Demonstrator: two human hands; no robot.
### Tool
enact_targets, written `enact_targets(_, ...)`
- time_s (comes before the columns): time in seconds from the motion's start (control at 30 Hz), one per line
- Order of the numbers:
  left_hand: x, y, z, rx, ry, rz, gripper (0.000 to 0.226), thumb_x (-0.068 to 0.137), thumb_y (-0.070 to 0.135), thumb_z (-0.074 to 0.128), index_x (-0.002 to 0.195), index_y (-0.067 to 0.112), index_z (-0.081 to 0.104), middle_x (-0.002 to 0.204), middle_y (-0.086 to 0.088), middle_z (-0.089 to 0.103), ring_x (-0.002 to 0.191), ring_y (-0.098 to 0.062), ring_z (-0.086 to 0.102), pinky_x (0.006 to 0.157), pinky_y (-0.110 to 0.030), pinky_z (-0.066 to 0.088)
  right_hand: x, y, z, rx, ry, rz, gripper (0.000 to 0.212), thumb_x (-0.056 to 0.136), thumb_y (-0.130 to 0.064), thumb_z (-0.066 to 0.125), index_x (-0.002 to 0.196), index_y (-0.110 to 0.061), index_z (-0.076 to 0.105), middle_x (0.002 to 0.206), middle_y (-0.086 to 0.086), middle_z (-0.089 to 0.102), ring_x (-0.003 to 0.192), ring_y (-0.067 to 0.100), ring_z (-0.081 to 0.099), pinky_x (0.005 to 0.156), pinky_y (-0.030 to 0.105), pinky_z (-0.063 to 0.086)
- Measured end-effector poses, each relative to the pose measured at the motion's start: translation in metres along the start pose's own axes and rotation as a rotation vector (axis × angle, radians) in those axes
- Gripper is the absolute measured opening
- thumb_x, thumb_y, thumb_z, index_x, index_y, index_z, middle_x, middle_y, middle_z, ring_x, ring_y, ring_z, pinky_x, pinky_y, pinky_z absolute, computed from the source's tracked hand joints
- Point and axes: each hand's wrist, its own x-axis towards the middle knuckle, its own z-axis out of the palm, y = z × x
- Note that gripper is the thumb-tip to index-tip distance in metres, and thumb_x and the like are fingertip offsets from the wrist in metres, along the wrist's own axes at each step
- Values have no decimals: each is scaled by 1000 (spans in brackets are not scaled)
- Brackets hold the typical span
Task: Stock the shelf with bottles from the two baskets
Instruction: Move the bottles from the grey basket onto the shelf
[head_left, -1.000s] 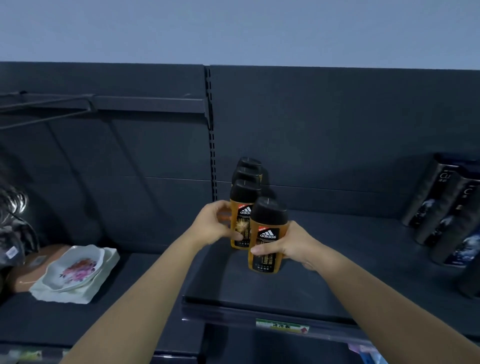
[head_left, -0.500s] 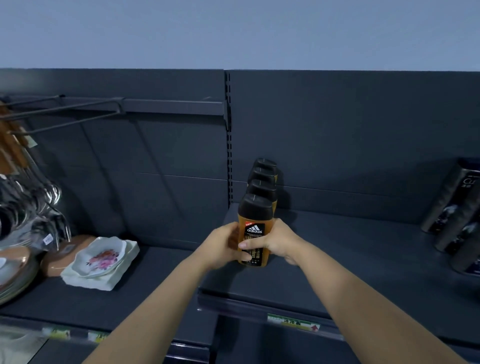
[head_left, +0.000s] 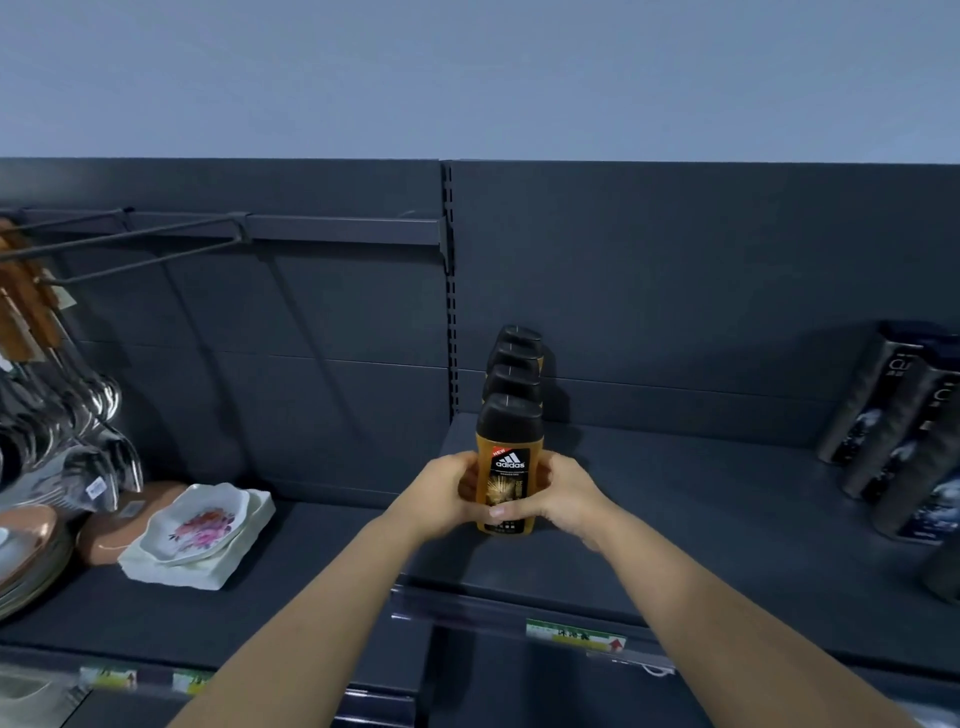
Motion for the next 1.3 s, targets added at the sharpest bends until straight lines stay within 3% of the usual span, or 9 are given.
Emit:
enact_targets(0.2,-11,3,0,61,10,-48,55,69,14,85,116,19,58,109,5,67,102,-11,64,95,-38,52,-24,6,-16,-102,148,63,69,58,-26,93,115,-15,55,109,2,62,101,15,60,76,23,49)
enact_targets(0.3,-32,7,-6,178,38,-102,69,71,34,84,130,21,50,128,3,58,119,-15,54,101,-34,46,-42,8,-14,-146,274,93,69,66,-32,88,121,-14,52,115,3,58,103,17,57,79,25,45)
enact_targets(0.4,-72,12,-18,464,196,-185,86,76,60,69,146,23,35,144,4,46,128,-19,48,97,-37,46,-61,3,-3,-201,461,102,62,79,-34,78,128,-11,49,123,6,57,102,21,56,80,29,43)
enact_targets(0.5,-115,9,-32,712,298,-255,91,78,69,57,151,24,25,147,1,42,128,-25,47,92,-39,45,-78,-8,26,-279,474,13,52,83,-33,73,124,-14,48,125,6,55,100,21,56,77,29,42)
enact_targets(0.67,-198,-19,-52,842,365,-377,89,80,70,54,148,20,27,140,-2,48,124,-27,49,92,-40,44,-99,-16,106,-421,253,-182,49,84,-34,71,123,-17,48,125,1,52,107,19,55,89,36,48)
enact_targets(0.87,-299,-72,-62,832,389,-624,78,78,60,59,139,17,37,132,-6,52,120,-30,50,91,-41,44,-113,-9,210,-605,-96,-312,47,85,-35,68,124,-17,48,126,1,51,106,17,53,81,31,44)
enact_targets(1.07,-381,-133,-51,688,427,-926,82,79,54,61,145,15,33,139,-9,48,124,-32,48,90,-43,47,-107,15,299,-709,-452,-362,44,87,-33,67,122,-15,50,122,2,53,101,16,51,80,29,43)
enact_targets(1.17,-409,-154,-36,555,470,-1066,68,82,35,61,142,13,35,137,-11,45,123,-33,47,88,-43,47,-101,33,339,-755,-588,-349,42,85,-32,70,118,-13,53,116,3,57,106,22,56,88,35,48)
enact_targets(1.3,-431,-175,-18,361,553,-1257,58,80,25,63,131,10,41,124,-14,48,113,-35,53,83,-43,49,-93,57,387,-804,-766,-328,37,85,-28,70,114,-11,54,110,5,58,103,25,57,84,35,46)
